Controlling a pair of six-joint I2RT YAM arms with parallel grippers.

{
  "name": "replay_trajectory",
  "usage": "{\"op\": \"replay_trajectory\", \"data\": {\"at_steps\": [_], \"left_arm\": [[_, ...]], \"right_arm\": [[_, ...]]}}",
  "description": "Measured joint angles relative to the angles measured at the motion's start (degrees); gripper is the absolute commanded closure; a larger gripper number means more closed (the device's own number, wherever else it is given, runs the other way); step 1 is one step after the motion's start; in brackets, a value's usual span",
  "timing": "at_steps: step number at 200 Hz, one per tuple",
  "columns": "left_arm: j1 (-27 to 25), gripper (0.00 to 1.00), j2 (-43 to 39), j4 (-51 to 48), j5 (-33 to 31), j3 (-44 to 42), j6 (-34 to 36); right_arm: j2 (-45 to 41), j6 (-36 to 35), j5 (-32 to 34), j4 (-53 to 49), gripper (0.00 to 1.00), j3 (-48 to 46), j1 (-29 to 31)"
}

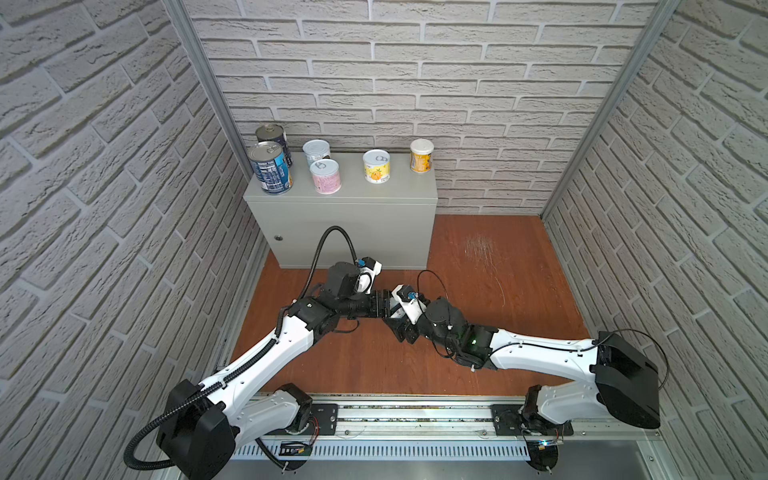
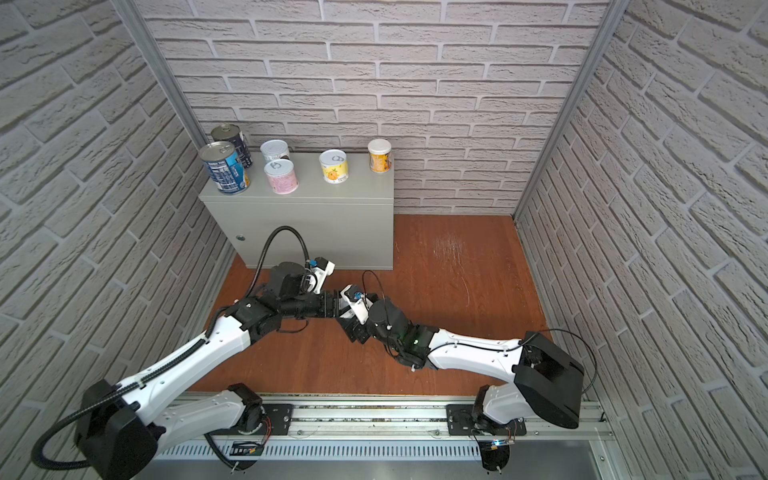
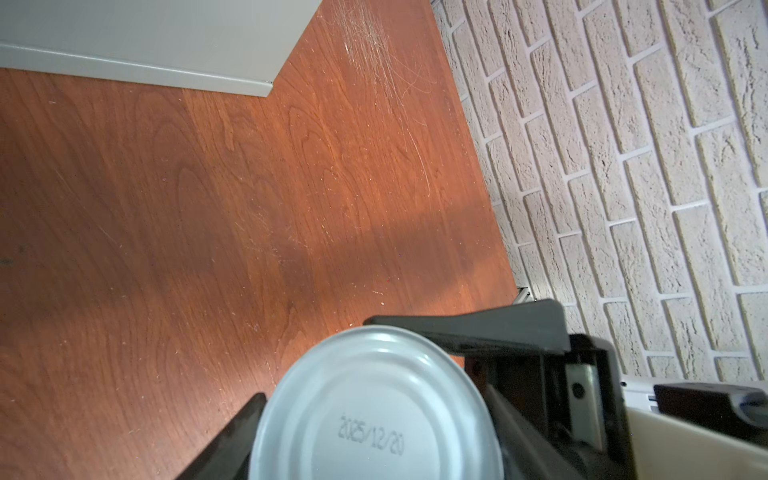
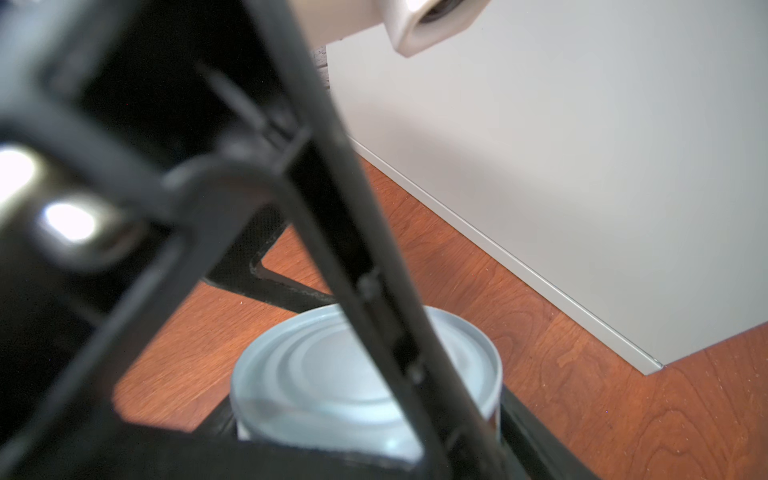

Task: Place and organize the canned foods onto the counter
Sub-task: 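Close the right gripper on the white-lidded can and open the left gripper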

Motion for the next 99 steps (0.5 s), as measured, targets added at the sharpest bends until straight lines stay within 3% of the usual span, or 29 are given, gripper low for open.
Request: {"op": "replay_trajectory", "data": {"at_steps": [8, 23, 99], "left_arm": [[0.1, 0.49, 0.0, 0.0, 0.0, 0.0, 0.0], [0.3, 0.35, 0.2, 0.0, 0.3, 0.0, 0.1], [2.0, 0.09, 2.0, 2.8, 3.1, 0.0, 1.3]], "right_arm": [[0.1, 0.0, 0.0, 0.1, 0.35, 0.0, 0.0], [0.1, 0.1, 0.1, 0.1, 0.35, 0.0, 0.0], [0.6, 0.8, 1.5, 0.0, 0.36, 0.0, 0.0]]}}
